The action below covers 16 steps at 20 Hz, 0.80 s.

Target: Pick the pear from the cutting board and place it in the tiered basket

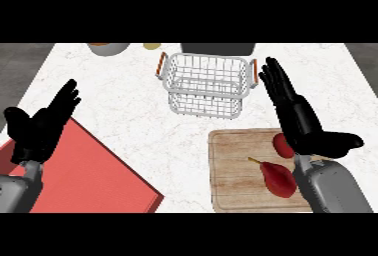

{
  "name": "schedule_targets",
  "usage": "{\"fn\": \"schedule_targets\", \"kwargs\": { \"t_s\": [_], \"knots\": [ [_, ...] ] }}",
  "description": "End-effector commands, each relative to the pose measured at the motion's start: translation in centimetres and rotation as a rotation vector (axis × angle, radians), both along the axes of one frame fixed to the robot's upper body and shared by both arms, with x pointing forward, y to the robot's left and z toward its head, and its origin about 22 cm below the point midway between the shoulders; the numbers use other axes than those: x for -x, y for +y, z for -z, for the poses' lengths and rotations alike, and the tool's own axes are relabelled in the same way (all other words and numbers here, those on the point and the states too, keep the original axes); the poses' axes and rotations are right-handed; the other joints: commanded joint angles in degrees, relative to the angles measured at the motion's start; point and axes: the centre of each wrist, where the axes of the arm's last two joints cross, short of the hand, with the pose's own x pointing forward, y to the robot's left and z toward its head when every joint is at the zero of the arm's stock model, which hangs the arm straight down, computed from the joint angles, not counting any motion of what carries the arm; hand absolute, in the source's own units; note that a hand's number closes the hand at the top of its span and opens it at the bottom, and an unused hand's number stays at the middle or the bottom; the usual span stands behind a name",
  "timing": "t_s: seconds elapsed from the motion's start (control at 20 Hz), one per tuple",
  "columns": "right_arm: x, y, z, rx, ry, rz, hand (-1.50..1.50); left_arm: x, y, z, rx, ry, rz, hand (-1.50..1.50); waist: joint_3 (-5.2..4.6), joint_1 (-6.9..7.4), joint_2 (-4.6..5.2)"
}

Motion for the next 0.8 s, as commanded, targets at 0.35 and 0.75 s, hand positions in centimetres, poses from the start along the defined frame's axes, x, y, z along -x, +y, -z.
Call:
{"fn": "schedule_targets", "kwargs": {
  "t_s": [0.35,0.75],
  "knots": [
    [5.0,-12.5,6.8,-0.045,-0.057,0.252,-1.50,1.4,-6.1,2.7,0.243,0.062,0.096,0.00,-0.74,-3.75,1.53],
    [8.2,-17.1,9.9,0.104,-0.248,-0.108,-1.50,1.5,-8.5,2.8,0.259,0.080,0.150,0.00,-0.91,-0.75,0.88]
  ]
}}
